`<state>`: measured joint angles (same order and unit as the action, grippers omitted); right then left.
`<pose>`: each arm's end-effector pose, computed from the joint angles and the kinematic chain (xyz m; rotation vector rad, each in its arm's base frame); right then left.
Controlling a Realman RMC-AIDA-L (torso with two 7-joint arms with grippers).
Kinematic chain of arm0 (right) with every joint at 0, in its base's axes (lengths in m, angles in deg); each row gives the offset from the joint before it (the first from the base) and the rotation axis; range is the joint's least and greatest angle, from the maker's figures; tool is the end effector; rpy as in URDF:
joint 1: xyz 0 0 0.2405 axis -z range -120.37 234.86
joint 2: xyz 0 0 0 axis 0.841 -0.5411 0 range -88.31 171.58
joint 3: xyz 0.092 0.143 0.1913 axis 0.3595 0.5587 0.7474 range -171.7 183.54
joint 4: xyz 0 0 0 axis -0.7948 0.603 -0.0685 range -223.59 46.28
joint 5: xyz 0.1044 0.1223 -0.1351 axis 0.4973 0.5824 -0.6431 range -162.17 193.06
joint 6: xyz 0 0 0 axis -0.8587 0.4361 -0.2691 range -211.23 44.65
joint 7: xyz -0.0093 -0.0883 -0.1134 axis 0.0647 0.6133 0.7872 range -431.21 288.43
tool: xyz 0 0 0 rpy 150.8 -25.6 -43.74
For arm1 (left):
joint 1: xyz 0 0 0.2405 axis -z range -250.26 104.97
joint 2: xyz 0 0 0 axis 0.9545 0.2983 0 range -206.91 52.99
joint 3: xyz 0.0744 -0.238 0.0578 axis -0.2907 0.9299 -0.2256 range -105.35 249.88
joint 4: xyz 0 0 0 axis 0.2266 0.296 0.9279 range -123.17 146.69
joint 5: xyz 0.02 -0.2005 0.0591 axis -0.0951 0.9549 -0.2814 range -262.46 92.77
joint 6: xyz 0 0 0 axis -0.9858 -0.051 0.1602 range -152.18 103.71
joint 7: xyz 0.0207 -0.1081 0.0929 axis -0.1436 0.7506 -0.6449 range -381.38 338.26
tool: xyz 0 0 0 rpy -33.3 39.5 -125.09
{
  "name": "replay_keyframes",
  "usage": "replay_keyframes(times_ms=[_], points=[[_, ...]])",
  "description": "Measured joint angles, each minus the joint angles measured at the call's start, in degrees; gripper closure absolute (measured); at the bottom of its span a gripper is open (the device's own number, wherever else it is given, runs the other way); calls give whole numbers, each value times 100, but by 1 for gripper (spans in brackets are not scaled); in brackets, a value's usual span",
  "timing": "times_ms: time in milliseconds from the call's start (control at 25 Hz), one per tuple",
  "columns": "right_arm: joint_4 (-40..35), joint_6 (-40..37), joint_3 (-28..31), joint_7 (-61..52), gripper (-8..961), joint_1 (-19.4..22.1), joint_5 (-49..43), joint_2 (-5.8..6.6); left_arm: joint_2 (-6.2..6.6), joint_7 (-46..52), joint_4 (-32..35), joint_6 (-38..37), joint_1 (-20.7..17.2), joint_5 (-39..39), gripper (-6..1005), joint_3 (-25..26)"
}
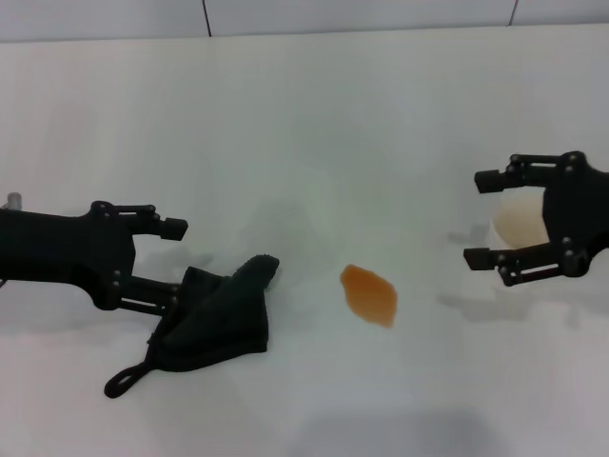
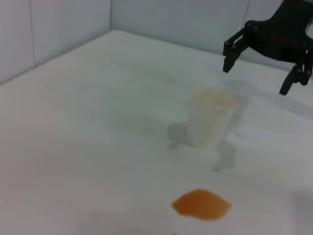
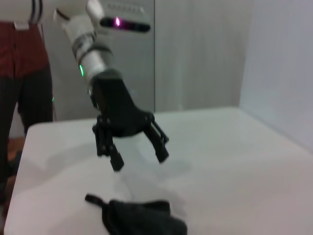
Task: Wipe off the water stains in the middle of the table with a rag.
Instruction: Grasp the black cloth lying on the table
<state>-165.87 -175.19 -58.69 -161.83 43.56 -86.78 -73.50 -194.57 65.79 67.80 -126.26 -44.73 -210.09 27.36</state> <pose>0.2174 0.2948 0.0599 -2.8242 0.1688 0.4467 -0.2563 0.3110 0.0372 -2.9722 -0.4892 -0.3388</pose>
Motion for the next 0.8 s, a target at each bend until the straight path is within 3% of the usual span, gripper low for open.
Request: replay_keyframes(times_ms=[240,480,800], points=[[-207,64,-255,-262,91,-84,-152,0,118,739,291,-276,149,-570,112,-107],[-258,37,-313,-344,92,-104,-145,0,121,1446,472,-380,439,-1493,112,-418],[-443,56,-605,-433,93,-66,-116,-6,-66,1648,495,-295,848,-2143,112,-524]])
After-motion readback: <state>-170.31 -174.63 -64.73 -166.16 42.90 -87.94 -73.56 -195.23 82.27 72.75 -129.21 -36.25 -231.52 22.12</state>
